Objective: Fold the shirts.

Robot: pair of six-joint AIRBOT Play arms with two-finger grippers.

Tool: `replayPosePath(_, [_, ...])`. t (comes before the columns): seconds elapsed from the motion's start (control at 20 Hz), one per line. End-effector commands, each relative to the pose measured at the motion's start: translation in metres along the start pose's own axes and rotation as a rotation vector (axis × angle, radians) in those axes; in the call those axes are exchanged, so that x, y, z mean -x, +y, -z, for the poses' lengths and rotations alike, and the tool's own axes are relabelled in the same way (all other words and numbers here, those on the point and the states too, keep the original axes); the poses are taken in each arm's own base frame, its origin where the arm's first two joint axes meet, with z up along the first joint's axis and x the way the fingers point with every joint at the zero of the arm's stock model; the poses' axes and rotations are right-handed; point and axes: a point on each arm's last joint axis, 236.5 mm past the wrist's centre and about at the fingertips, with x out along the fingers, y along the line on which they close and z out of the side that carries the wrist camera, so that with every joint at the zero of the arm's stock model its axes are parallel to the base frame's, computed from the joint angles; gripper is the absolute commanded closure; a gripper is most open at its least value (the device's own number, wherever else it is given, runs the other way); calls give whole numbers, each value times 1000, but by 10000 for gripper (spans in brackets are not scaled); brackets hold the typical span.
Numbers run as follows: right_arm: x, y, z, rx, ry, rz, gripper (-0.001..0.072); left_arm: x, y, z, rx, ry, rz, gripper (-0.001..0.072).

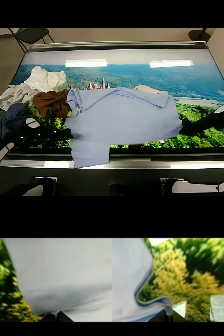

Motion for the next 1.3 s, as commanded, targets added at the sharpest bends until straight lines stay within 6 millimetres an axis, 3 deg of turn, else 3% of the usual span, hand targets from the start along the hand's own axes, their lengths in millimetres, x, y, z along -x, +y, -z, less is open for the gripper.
replayPosePath(0.0, [69, 37, -13, 61, -153, -56, 652, 82, -48, -67, -93, -238, 26, 677])
replayPosePath(0.05, [108, 51, -27, 99, -277, -55, 652, 132, -70, -96, -146, -378, 17, 678])
replayPosePath(0.1, [163, 78, -41, 133, -448, -87, 652, 191, -95, -119, -217, -529, -1, 677])
replayPosePath(0.15, [225, 114, -47, 187, -634, -152, 651, 251, -122, -132, -283, -673, -14, 677])
replayPosePath(0.2, [304, 155, -41, 270, -867, -218, 651, 315, -149, -137, -347, -824, -29, 677])
replayPosePath(0.25, [379, 186, -21, 354, -1092, -241, 651, 383, -178, -130, -420, -981, -48, 677])
replayPosePath(0.3, [457, 208, 14, 419, -1336, -225, 651, 441, -203, -115, -481, -1119, -61, 677])
replayPosePath(0.35, [518, 225, 60, 469, -1541, -204, 651, 496, -227, -92, -537, -1255, -69, 677])
replayPosePath(0.4, [558, 236, 106, 510, -1685, -181, 651, 540, -246, -65, -582, -1373, -68, 677])
replayPosePath(0.45, [580, 245, 147, 536, -1777, -169, 651, 570, -261, -40, -616, -1458, -62, 677])
replayPosePath(0.5, [592, 248, 184, 534, -1838, -166, 651, 591, -271, -16, -636, -1518, -51, 677])
replayPosePath(0.6, [599, 239, 232, 496, -1910, -100, 651, 610, -280, 21, -633, -1584, -11, 677])
replayPosePath(0.7, [601, 225, 260, 413, -1946, -76, 651, 618, -283, 43, -630, -1615, 9, 677])
replayPosePath(0.8, [596, 218, 273, 378, -1944, -64, 651, 622, -285, 56, -633, -1632, 17, 678])
replayPosePath(0.95, [585, 213, 267, 366, -1892, -39, 651, 622, -282, 56, -629, -1629, 5, 678])
replayPosePath(1.05, [577, 207, 251, 349, -1839, -16, 652, 615, -271, 44, -577, -1595, -21, 678])
replayPosePath(1.15, [557, 199, 222, 351, -1725, 29, 652, 596, -257, 21, -545, -1511, -65, 678])
replayPosePath(1.25, [523, 189, 177, 350, -1541, 57, 653, 556, -240, -20, -504, -1352, -91, 678])
